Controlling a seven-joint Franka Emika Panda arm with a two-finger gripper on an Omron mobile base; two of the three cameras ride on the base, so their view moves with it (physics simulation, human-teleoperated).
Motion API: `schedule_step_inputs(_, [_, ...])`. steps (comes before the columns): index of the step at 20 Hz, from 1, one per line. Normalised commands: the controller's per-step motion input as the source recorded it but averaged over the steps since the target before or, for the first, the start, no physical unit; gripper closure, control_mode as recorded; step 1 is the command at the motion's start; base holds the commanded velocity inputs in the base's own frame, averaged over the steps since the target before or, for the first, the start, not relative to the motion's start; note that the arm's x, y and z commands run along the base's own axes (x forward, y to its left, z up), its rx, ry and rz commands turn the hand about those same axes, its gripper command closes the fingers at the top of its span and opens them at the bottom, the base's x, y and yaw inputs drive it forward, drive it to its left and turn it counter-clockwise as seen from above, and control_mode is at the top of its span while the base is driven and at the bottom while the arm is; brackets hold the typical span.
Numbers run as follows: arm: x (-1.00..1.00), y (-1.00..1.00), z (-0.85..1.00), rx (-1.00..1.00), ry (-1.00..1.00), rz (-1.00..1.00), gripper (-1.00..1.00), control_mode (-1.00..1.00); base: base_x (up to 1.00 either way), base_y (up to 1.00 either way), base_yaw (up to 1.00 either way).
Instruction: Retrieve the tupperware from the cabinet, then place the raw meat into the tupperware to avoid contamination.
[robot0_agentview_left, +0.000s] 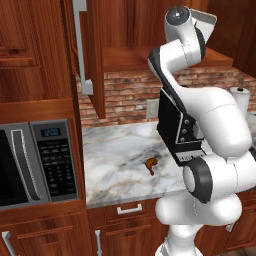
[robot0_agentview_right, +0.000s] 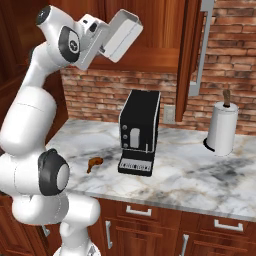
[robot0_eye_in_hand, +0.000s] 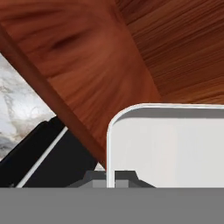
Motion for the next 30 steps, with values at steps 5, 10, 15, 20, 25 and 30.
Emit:
schedule_step_inputs(5, [-0.72,0.05,0.0,0.0,0.03,0.0,1.0,-1.0,0.0,0.0,0.0])
schedule_step_inputs(10, [-0.81,0.13,0.0,0.0,0.04,0.05,1.0,-1.0,0.0,0.0,0.0])
schedule_step_inputs(15, [-0.77,0.12,-0.08,0.0,0.03,0.11,1.0,-1.0,0.0,0.0,0.0])
schedule_step_inputs(20, [-0.45,0.15,-0.32,0.0,0.08,0.08,1.0,-1.0,0.0,0.0,0.0])
schedule_step_inputs(25, [-0.33,0.24,-0.34,0.0,0.08,0.09,1.0,-1.0,0.0,0.0,0.0])
schedule_step_inputs(30, [-0.58,0.35,-0.27,0.0,0.03,0.07,1.0,-1.0,0.0,0.0,0.0])
